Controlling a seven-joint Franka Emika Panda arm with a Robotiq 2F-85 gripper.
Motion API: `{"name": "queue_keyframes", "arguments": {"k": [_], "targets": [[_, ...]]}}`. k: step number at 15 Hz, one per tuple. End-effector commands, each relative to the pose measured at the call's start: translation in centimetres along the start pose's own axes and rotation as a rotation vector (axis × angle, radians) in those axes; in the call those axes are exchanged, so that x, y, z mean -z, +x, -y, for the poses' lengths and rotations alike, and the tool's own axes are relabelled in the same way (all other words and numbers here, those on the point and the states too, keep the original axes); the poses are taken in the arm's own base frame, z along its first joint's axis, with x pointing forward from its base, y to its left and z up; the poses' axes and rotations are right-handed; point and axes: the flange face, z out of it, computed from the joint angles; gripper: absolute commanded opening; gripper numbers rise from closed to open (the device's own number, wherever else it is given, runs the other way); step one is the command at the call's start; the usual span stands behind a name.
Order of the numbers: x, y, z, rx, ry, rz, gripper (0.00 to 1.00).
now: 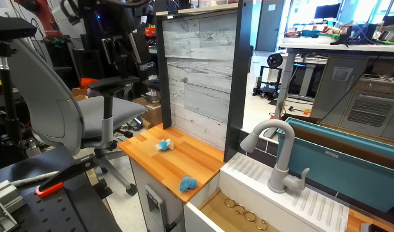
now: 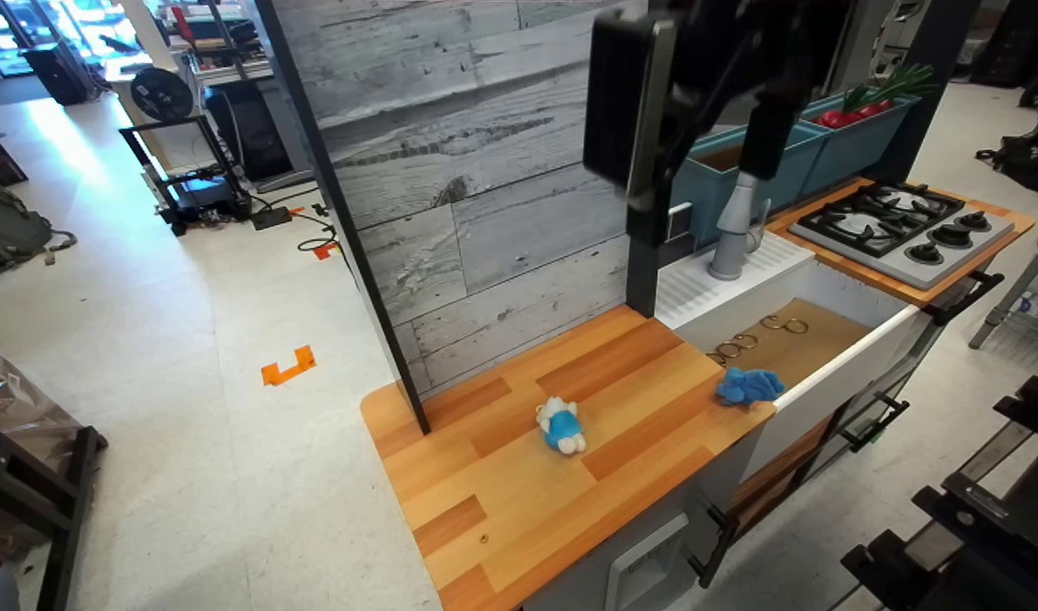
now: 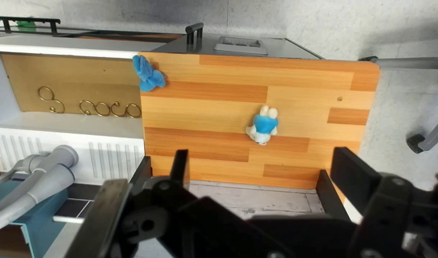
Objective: Move the white toy to the right
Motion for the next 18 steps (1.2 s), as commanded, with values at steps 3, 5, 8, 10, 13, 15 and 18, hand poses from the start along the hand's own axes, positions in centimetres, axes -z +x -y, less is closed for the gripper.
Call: {"name": "queue_keyframes", "arguments": {"k": [3, 5, 8, 10, 13, 15, 18], "targets": [[-7.5, 2.1, 0.4, -0.067, 0.017, 0.03, 1.0], [-10.5, 2.3, 0.4, -0.084, 0.019, 0.06, 1.0], [-14.4, 2.8, 0.8, -0.098, 0.004, 0.099, 1.0], [-16.5, 3.2, 1.2, -0.097, -0.009, 0.113, 1.0], [-19.3, 4.2, 2.1, -0.101, -0.004, 0.146, 1.0], [-21.0, 5.1, 2.9, -0.104, 0.008, 0.163, 1.0], [-23.2, 6.5, 3.4, -0.106, 0.008, 0.168, 1.0]]}}
